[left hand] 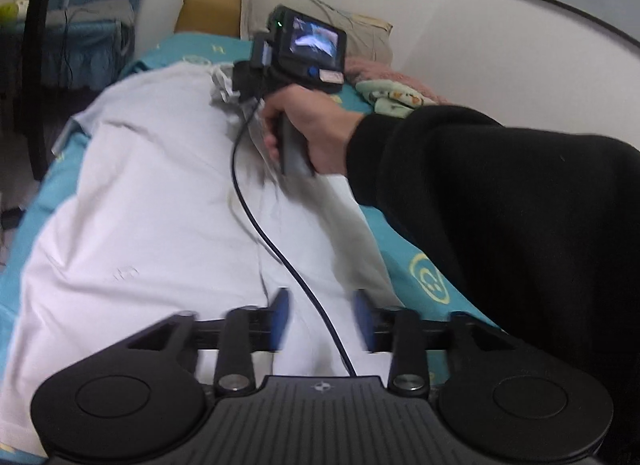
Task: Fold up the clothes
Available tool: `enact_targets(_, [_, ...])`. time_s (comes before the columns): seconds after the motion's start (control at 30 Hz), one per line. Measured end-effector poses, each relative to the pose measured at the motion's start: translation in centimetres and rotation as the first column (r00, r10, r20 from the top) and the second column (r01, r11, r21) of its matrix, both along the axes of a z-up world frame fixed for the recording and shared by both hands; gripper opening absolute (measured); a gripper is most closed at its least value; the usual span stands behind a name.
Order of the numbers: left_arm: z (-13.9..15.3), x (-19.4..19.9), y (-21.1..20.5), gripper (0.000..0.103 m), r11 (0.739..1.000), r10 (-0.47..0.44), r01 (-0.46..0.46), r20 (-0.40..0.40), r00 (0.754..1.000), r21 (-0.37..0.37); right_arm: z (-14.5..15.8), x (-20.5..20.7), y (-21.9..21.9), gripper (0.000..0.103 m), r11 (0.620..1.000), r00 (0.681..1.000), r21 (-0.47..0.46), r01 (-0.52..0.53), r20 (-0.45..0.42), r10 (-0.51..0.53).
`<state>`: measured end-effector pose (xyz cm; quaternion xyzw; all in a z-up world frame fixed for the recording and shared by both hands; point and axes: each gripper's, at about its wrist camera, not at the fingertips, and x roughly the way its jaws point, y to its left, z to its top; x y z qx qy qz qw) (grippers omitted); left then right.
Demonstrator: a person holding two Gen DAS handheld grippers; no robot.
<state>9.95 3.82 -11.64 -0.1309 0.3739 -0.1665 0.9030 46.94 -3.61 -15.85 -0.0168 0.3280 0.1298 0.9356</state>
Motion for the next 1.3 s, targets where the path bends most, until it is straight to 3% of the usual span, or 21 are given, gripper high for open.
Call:
enact_targets(0.07, [0.3,0.0,1.4,0.080,0.999,0.033,-0.033,0.003,0.999,-0.013,0.4,-0.2,0.0,0.030,1.000,0.999,0.002,-0.020,-0.035,0.020])
enact_targets(0.1, [0.5,0.0,1.8,0.085,0.999,0.048,-0.048,0.008,0.999,-0.017,0.8,-0.4,0.2,0.055,0.999,0.999,0.002,-0.035,-0.040,0.035])
enact_targets(0.13, [0.8,-0.3,2.2,0.087,0.998,0.061,-0.060,0.015,0.998,-0.018,1.4,-0.9,0.6,0.072,0.998,0.998,-0.003,-0.061,-0.019,0.061])
enact_targets(0.17, [0.9,-0.6,2.6,0.091,0.997,0.073,-0.073,0.018,0.997,-0.014,2.2,-1.6,1.2,0.076,0.996,0.996,-0.012,-0.093,0.011,0.093])
enact_targets(0.27, [1.5,-0.7,4.1,0.099,0.992,0.129,-0.129,0.026,0.991,-0.009,4.2,-2.7,4.5,0.075,0.973,0.974,-0.051,-0.224,0.025,0.225])
enact_targets(0.37, [1.7,-0.3,6.1,0.100,0.985,0.174,-0.174,0.024,0.984,-0.013,4.9,-3.7,9.8,0.074,0.915,0.923,-0.126,-0.382,-0.002,0.385])
enact_targets(0.5, [0.8,0.6,7.9,0.101,0.969,0.244,-0.245,-0.029,0.969,-0.022,3.8,-4.6,18.1,0.073,0.774,0.802,-0.221,-0.594,-0.085,0.591])
enact_targets(0.7, [-1.4,2.5,10.1,0.100,0.944,0.312,-0.322,-0.132,0.941,-0.065,-1.8,-5.0,28.1,0.071,0.541,0.647,-0.388,-0.746,-0.235,0.725])
enact_targets(0.77, [-1.9,2.8,10.3,0.100,0.945,0.310,-0.321,-0.146,0.940,-0.063,-3.5,-5.1,29.9,0.066,0.490,0.621,-0.427,-0.760,-0.256,0.740])
enact_targets(0.87, [-2.6,3.3,10.7,0.100,0.944,0.310,-0.324,-0.167,0.936,-0.066,-5.7,-4.9,31.3,0.060,0.465,0.633,-0.483,-0.742,-0.276,0.723])
enact_targets(0.93, [-2.9,3.4,10.9,0.100,0.941,0.310,-0.328,-0.181,0.934,-0.083,-6.6,-4.4,31.7,0.031,0.467,0.656,-0.515,-0.719,-0.280,0.701])
enact_targets(1.0, [-3.0,3.5,11.1,0.100,0.937,0.316,-0.337,-0.187,0.930,-0.093,-6.0,-4.3,31.3,0.013,0.515,0.683,-0.504,-0.693,-0.231,0.693])
enact_targets(1.1, [-2.7,3.0,11.3,0.100,0.925,0.338,-0.361,-0.179,0.924,-0.117,-4.1,-4.3,30.5,0.010,0.598,0.722,-0.482,-0.640,-0.112,0.683])
enact_targets(1.3, [-1.0,1.6,11.0,0.100,0.922,0.355,-0.359,-0.057,0.933,-0.145,3.2,-3.7,24.3,0.010,0.825,0.825,-0.309,-0.473,0.173,0.538])
